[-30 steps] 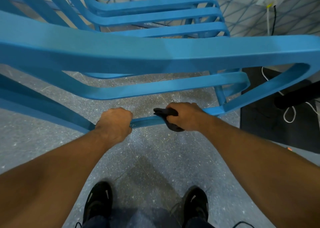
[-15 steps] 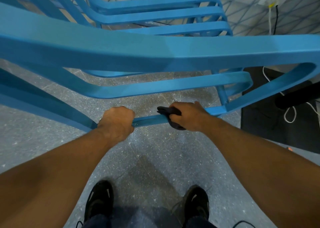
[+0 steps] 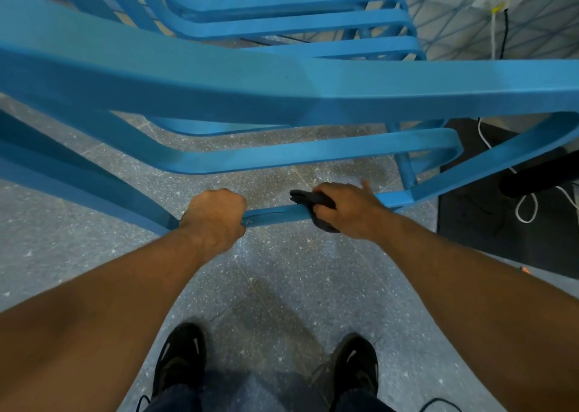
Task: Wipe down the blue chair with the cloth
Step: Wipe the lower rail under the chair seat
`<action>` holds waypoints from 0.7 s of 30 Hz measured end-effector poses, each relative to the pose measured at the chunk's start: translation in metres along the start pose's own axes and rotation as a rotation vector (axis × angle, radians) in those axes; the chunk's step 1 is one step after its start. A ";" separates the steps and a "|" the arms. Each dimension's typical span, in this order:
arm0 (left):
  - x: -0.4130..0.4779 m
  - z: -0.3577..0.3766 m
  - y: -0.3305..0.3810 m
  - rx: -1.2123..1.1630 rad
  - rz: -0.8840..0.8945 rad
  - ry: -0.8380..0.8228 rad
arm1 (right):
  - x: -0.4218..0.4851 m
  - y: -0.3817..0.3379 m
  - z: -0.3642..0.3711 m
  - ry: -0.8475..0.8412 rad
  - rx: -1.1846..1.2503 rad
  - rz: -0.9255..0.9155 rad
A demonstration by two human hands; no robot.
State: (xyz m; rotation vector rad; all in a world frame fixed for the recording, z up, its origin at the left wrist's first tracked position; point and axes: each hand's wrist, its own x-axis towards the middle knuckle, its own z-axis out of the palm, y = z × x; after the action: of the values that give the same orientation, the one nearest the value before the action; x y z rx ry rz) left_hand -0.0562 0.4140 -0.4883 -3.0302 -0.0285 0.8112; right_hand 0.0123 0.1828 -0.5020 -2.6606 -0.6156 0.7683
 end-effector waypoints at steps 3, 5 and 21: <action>-0.001 0.000 0.000 -0.008 0.000 -0.003 | 0.001 0.000 0.005 0.002 -0.041 -0.013; -0.002 -0.001 0.000 -0.014 0.002 -0.008 | 0.007 -0.012 0.013 -0.009 -0.090 -0.019; -0.005 -0.002 -0.002 -0.049 -0.025 0.014 | -0.008 0.043 0.044 0.370 -0.510 -0.419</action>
State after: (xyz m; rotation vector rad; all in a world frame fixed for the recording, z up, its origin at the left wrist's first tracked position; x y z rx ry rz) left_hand -0.0595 0.4164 -0.4845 -3.0745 -0.0877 0.7988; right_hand -0.0052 0.1494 -0.5514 -2.8320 -1.3425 -0.0095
